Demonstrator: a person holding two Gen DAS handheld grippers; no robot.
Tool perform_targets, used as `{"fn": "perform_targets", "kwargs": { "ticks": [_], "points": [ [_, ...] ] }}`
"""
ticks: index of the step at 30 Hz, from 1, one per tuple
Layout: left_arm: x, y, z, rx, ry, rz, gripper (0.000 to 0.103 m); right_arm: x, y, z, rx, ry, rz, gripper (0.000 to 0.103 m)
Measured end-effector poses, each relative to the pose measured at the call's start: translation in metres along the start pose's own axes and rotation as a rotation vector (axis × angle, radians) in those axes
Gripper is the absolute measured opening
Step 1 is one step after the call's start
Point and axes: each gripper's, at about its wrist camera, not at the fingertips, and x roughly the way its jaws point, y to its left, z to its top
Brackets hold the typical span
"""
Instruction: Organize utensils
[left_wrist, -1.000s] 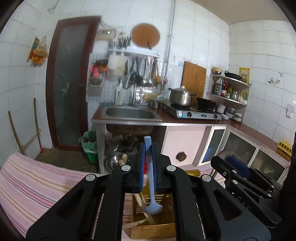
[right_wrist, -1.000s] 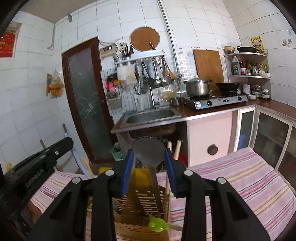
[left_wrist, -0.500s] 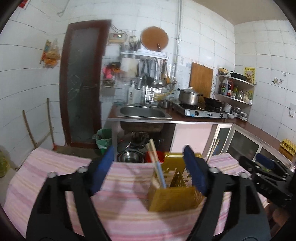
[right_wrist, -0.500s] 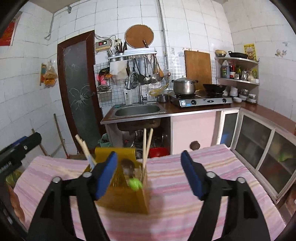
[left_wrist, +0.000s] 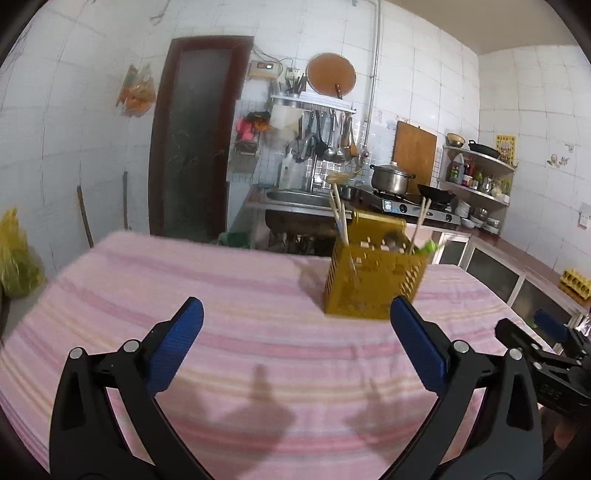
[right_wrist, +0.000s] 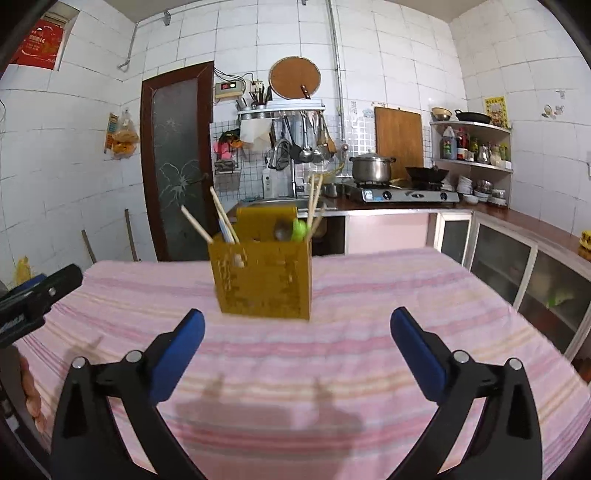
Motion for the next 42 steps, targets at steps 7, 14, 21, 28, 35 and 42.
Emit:
{"fn": "perform_targets", "kwargs": {
  "ticks": [7, 14, 21, 28, 35, 42],
  "points": [
    [-0.011, -0.001, -0.04, 0.089, -0.054, 0.054, 0.098, -0.013, 0.0, -0.033, 0.005, -0.017, 0.008, 0.098],
    [-0.013, 0.0, -0.05, 0.092, -0.084, 0.068, 0.098, -0.017, 0.005, -0.052, -0.019, -0.055, -0.017, 0.098],
    [-0.018, 0.005, -0.051, 0.068, -0.108, 0.056, 0.098, -0.019, 0.006, -0.056, -0.011, -0.06, -0.022, 0.098],
    [-0.018, 0.005, -0.05, 0.059, -0.111, 0.063, 0.098, -0.023, 0.004, -0.056, 0.001, -0.078, -0.03, 0.098],
    [-0.017, 0.006, -0.05, 0.058, -0.104, 0.086, 0.098, -0.027, 0.008, -0.056, -0.017, -0.1, -0.043, 0.098],
    [-0.023, -0.003, -0.051, 0.097, -0.132, 0.093, 0.098, -0.031, 0.009, -0.057, -0.028, -0.112, -0.048, 0.098]
  ]
}}
